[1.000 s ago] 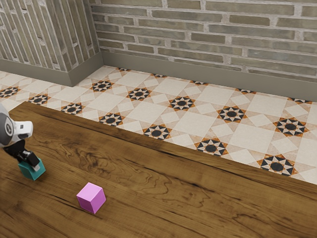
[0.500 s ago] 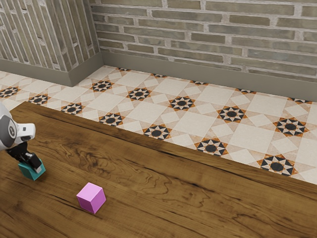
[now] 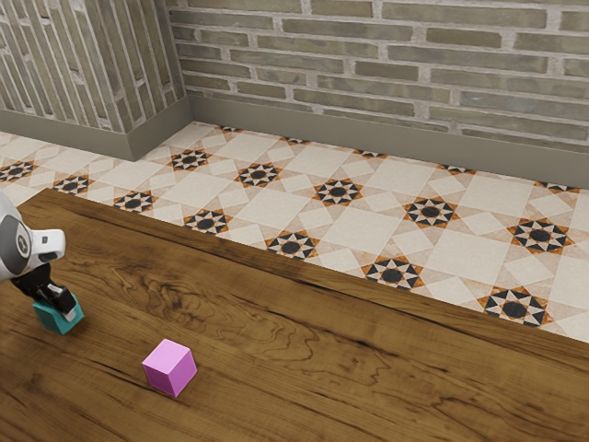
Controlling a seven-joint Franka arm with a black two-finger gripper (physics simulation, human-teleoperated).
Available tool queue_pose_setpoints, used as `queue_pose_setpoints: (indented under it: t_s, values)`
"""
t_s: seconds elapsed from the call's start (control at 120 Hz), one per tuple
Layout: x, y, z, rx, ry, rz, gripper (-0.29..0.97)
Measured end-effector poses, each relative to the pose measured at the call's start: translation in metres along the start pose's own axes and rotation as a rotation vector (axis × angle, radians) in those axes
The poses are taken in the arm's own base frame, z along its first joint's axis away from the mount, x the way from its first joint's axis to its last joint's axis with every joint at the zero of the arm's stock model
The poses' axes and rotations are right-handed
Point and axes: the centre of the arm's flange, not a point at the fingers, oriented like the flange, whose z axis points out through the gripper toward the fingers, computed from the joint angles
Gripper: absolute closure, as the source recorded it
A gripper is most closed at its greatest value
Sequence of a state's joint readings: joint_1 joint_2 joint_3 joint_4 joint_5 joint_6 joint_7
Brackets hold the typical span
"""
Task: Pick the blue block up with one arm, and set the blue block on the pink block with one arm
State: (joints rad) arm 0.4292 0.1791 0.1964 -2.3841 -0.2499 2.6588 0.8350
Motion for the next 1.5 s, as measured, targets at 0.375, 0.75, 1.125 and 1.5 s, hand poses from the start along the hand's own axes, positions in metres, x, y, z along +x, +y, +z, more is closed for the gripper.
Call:
queue_pose_setpoints:
  t_s: [0.375,0.75,1.125,1.5]
  values:
    - [0.023,0.017,-0.043,0.036,0.082,0.049,0.31]
    - [0.067,0.112,-0.101,-0.001,0.165,0.207,0.33]
    - [0.064,0.218,-0.106,-0.072,0.14,0.211,0.35]
    - [0.042,0.247,-0.09,-0.107,0.073,-0.06,0.35]
